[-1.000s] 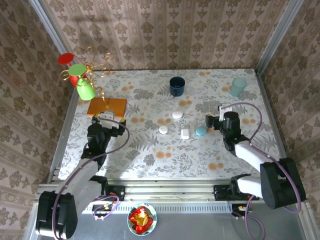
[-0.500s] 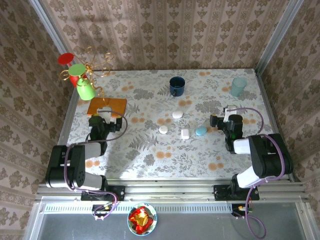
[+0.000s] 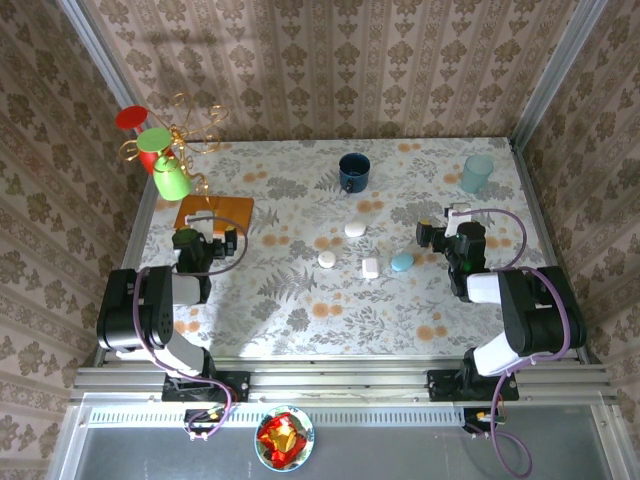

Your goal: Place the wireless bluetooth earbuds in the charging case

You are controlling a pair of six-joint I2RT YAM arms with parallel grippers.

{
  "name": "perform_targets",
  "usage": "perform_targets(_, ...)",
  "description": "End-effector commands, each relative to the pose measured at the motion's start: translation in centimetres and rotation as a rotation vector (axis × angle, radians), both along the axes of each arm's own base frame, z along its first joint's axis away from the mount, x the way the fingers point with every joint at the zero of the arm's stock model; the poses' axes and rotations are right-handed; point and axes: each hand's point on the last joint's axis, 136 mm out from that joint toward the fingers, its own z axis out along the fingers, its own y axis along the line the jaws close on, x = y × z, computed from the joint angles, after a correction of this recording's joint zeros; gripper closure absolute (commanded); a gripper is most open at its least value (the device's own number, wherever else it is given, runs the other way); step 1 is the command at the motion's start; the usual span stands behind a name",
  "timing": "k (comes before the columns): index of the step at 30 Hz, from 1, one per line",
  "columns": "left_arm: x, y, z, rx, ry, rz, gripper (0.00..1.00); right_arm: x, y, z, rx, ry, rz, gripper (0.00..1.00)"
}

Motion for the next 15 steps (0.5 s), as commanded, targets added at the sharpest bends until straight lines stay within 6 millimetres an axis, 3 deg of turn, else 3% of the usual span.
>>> perform_targets(1,0.50,-0.23,1.13,-0.011,-0.042,-0.003,0.00,0.39,-0.05,0.31,0.000,-0.008,0.004,0.00)
perform_targets(4,0.45,-1.05,1.18,0.025,-0.048,-0.021,0.00,0.39,-0.06,0.30,-0.001,-0.008,0.003,0.00)
perform_targets(15,0.52,-0.79,1.06,0.019,-0.039,-0.008,0.00,0.40,-0.07,0.29,-0.003,-0.007,0.003,0.00)
